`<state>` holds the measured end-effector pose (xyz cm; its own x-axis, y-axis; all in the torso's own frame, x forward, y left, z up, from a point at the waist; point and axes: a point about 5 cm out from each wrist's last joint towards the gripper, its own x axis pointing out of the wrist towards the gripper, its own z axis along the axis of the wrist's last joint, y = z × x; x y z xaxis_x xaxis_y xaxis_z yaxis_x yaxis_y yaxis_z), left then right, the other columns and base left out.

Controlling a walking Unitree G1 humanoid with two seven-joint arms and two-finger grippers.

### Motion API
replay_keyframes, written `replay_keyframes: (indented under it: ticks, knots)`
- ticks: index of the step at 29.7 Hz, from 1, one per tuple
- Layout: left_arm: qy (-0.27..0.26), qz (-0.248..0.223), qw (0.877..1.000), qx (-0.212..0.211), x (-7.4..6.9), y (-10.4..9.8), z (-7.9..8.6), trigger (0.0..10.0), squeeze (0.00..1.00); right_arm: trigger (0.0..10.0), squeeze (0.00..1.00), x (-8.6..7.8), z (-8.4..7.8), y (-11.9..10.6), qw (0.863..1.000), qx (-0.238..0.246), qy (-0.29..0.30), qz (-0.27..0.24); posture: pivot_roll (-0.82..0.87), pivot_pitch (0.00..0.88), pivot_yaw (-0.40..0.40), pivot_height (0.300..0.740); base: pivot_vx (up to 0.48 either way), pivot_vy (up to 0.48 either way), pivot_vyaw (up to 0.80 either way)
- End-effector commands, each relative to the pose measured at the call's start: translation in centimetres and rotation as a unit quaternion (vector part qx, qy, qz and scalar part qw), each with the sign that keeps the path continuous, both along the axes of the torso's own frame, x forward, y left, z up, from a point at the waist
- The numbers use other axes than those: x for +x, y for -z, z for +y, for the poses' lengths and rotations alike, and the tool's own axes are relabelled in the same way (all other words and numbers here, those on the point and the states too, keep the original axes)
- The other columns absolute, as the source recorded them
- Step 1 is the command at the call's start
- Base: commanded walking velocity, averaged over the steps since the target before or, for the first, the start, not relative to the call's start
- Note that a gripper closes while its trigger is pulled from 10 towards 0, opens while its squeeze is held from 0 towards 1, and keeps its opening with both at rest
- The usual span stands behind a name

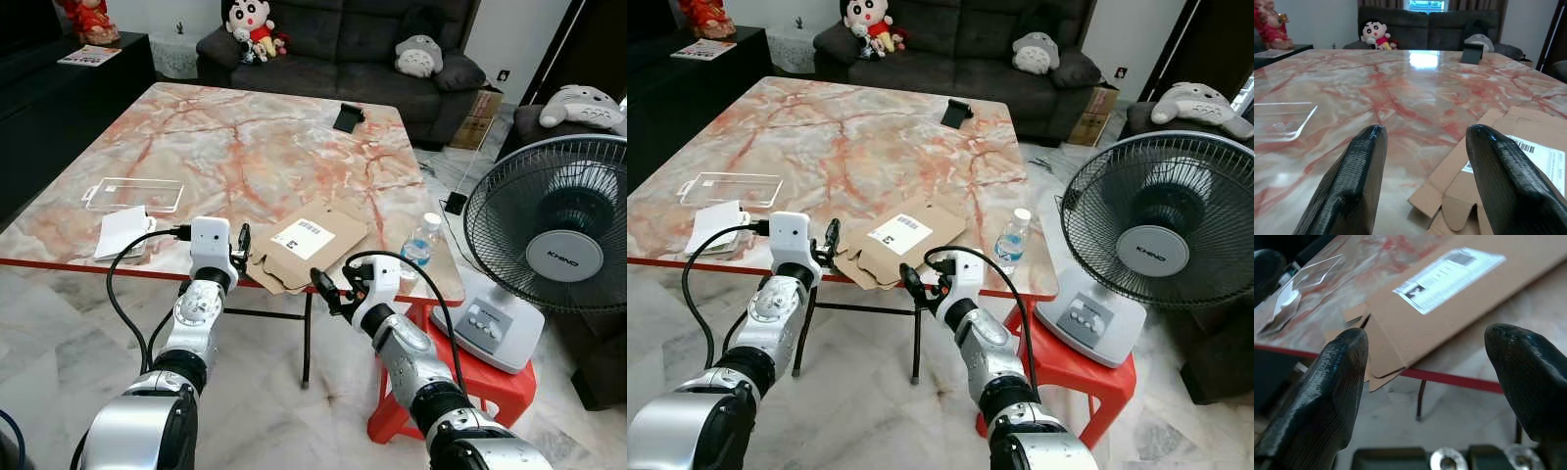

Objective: Picking trash to rubbish bin

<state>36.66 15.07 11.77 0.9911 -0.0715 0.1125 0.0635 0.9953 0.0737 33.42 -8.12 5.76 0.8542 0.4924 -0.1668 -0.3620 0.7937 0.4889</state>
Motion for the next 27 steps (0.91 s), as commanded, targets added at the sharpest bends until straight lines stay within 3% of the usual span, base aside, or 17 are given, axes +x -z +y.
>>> replay_keyframes:
  ticks: [1, 10, 15, 17, 23, 27]
  knots:
    - [0.019, -0.017, 1.0, 0.01, 0.6, -1.2, -0.8, 10.0, 0.0, 10.0, 0.0, 0.7, -0.1, -0.9, 1.0, 0.014, 0.011, 0.0, 0.0, 0.023, -0.111, 0.74, 0.0, 0.0, 0.0]
    - [0.067, -0.015, 0.997, 0.047, 0.4, -0.9, -2.5, 10.0, 0.0, 10.0, 0.0, 1.2, 0.3, -1.3, 0.992, 0.098, 0.046, 0.069, 0.0, 0.026, -0.112, 0.74, 0.0, 0.0, 0.0]
    - [0.077, 0.03, 0.996, 0.042, -0.2, 0.8, -1.9, 10.0, 0.0, 10.0, 0.0, 1.5, 0.4, -1.7, 0.99, 0.108, 0.051, 0.077, -0.01, 0.033, -0.11, 0.74, 0.0, 0.0, 0.0]
    - [0.078, 0.071, 0.994, 0.017, -0.5, 2.1, -1.3, 10.0, 0.0, 10.0, 0.0, 1.5, 0.4, -1.8, 0.988, 0.116, 0.053, 0.081, -0.01, 0.035, -0.11, 0.74, 0.0, 0.0, 0.0]
    - [0.089, 0.127, 0.987, 0.037, -1.4, 4.2, -0.6, 10.0, 0.0, 10.0, 0.0, 1.6, 0.4, -2.3, 0.988, 0.121, 0.048, 0.079, -0.01, 0.041, -0.11, 0.74, 0.0, 0.0, 0.0]
    - [0.104, 0.149, 0.983, 0.024, -1.9, 5.0, -0.6, 10.0, 0.0, 10.0, 0.0, 1.7, 0.1, -2.6, 0.988, 0.124, 0.05, 0.077, -0.01, 0.044, -0.111, 0.74, 0.0, 0.0, 0.0]
